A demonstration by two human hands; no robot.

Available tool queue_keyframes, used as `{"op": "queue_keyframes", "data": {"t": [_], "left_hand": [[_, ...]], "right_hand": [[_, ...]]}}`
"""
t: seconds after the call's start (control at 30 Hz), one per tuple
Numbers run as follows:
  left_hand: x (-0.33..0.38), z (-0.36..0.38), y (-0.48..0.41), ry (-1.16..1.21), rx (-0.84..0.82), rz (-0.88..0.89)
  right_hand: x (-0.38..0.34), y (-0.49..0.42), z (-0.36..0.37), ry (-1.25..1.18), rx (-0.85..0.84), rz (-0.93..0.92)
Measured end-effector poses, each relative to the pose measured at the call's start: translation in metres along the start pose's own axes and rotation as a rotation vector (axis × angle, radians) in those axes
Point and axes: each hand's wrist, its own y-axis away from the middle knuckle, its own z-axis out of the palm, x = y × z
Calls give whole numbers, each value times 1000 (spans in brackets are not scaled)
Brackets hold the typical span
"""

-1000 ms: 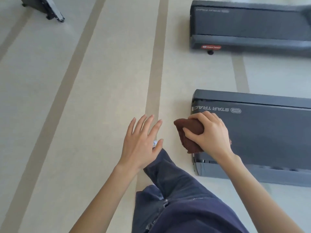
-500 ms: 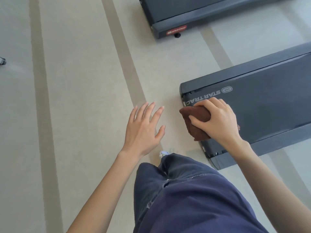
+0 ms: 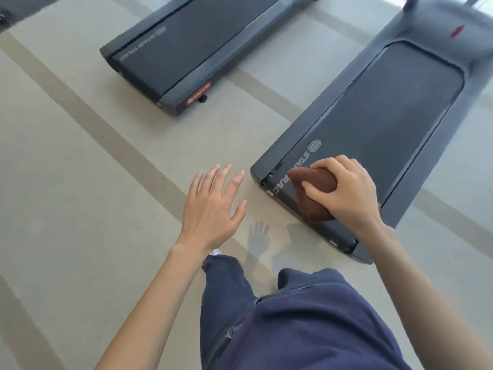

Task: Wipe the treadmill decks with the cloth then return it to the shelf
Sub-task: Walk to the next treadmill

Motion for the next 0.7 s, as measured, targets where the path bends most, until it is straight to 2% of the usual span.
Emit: {"op": "queue_keyframes", "data": {"t": [0.2, 0.5, 0.7], "left_hand": [[-75, -24, -57, 3, -48, 257], [-122, -22, -137, 39, -155, 535], [-141, -20, -203, 42, -136, 698]], "right_hand": [[-64, -21, 29, -33, 191, 219], [-95, -38, 61, 90, 265, 425], [-86, -88, 87, 102, 271, 540]]}}
